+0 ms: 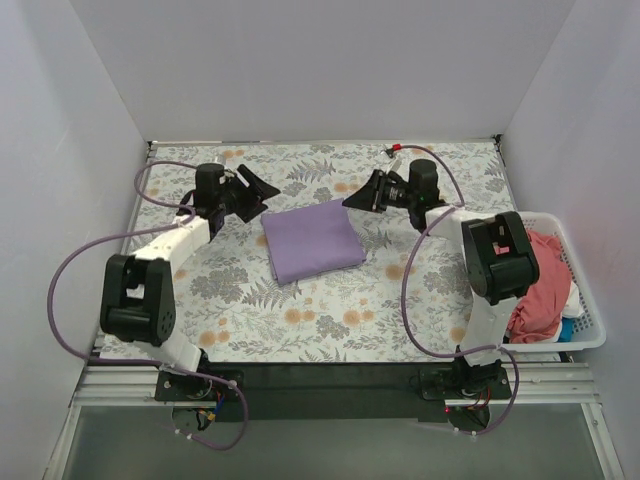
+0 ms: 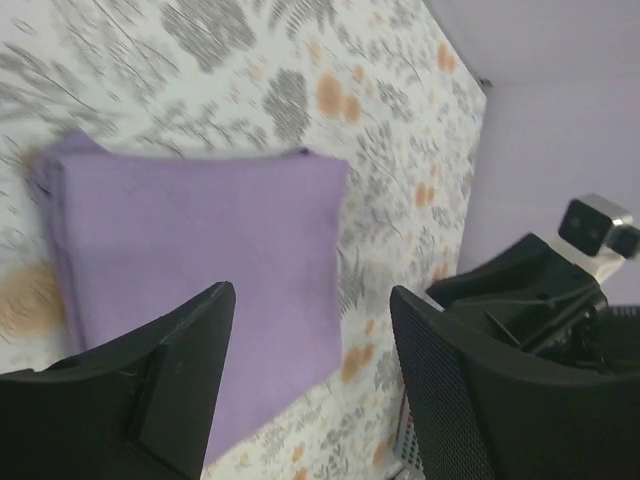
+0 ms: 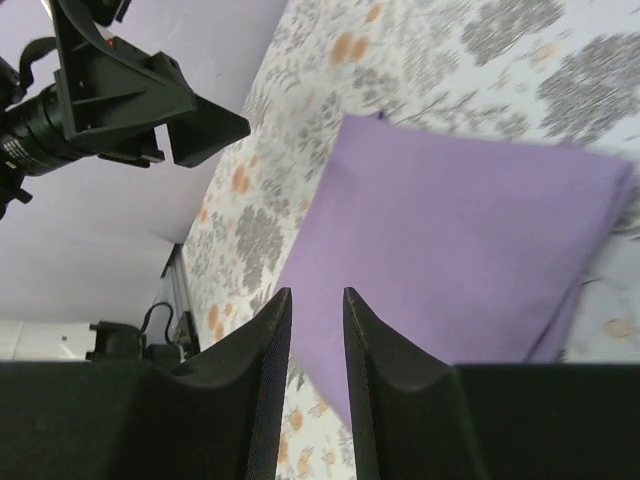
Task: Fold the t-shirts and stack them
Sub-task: Fold the tshirt
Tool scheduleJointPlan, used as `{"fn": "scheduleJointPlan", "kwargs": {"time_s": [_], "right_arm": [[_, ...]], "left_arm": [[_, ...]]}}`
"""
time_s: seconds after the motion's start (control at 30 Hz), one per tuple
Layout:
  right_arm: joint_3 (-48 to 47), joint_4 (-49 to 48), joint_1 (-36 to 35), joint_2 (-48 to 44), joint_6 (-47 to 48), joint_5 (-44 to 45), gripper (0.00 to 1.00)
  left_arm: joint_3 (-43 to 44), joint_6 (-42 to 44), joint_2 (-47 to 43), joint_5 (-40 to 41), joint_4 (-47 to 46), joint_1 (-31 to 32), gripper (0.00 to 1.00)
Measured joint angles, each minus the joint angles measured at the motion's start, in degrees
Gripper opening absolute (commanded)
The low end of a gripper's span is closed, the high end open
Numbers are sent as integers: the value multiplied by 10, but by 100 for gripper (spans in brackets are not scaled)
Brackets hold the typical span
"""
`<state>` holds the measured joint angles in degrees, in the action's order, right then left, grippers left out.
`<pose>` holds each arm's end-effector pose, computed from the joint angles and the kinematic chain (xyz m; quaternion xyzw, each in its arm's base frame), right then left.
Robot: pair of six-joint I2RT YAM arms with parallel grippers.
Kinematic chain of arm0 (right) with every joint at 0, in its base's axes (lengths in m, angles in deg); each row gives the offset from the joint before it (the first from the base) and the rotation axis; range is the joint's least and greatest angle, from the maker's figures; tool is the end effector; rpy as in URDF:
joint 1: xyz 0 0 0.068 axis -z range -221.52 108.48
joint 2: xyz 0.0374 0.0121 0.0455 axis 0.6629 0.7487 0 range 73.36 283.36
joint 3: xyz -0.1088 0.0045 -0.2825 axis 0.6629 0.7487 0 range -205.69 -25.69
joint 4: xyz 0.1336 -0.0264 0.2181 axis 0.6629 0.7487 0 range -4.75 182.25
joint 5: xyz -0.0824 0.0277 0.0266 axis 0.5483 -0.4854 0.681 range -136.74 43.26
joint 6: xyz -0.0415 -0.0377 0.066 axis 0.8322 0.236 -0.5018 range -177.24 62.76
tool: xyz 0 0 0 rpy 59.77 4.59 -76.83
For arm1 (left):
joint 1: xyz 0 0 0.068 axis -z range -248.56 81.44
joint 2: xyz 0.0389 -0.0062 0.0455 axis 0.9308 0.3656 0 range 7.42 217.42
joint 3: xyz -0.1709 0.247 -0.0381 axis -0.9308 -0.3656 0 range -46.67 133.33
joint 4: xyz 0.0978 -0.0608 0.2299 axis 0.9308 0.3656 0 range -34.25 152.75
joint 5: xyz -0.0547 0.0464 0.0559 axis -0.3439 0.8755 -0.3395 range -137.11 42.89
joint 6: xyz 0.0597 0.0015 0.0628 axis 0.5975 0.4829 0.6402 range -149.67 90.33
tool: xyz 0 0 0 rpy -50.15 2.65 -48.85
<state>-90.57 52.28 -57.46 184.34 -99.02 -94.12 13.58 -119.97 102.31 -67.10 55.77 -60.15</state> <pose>0.4249 0.1800 0.2286 -0.0830 0.7550 0.5504 0.3466 0.3890 -0.0839 0.2370 -0.5107 0.7116 -0.4471 0.1812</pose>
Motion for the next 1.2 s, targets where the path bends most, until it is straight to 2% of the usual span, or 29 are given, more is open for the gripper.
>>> {"fn": "scheduleJointPlan", "kwargs": {"time_s": [0.1, 0.13, 0.17, 0.2, 0.3, 0.37, 0.57, 0.63, 0.67, 0.7, 0.83, 0.97, 1.0, 1.1, 1.2], "right_arm": [[71, -22, -19, -48, 2, -15, 34], [94, -29, -26, -54, 3, -19, 34], [118, -33, -32, -56, 5, -23, 34], [140, -33, -38, -56, 6, -26, 34], [190, -35, -46, -42, 12, -32, 34], [207, -36, -42, -21, 15, -34, 33], [223, -61, -15, 30, 21, -53, 32], [230, -66, -13, 27, 23, -54, 32], [234, -66, -13, 20, 24, -53, 32], [239, -63, -13, 10, 27, -50, 33], [242, -53, -23, -45, 24, -40, 33], [202, -52, -76, -79, 8, -29, 33], [184, -53, -96, -78, 2, -24, 33], [130, -71, -153, -56, -18, -10, 34], [96, -118, -197, 5, -51, 4, 33]], "left_arm": [[-52, 1, -79, -19, 13, 41, 51], [-72, 3, -94, -27, 14, 55, 39], [-93, 2, -102, -35, 19, 70, 34], [-114, 3, -103, -43, 22, 82, 30], [-181, 7, -78, -50, 43, 93, 8], [-210, 10, -54, -46, 63, 86, 0], [-228, 1, -40, -71, 70, 37, 0], [-228, 3, -47, -64, 78, 37, 6], [-228, 7, -54, -59, 86, 37, 10], [-228, 12, -64, -52, 96, 37, 19], [-215, 32, -115, -19, 149, 33, 36], [-182, 54, -184, 29, 186, 33, 50], [-176, 59, -204, 43, 189, 33, 51], [-175, 70, -254, 81, 193, 33, 62], [-181, 78, -286, 110, 195, 33, 69]]}}
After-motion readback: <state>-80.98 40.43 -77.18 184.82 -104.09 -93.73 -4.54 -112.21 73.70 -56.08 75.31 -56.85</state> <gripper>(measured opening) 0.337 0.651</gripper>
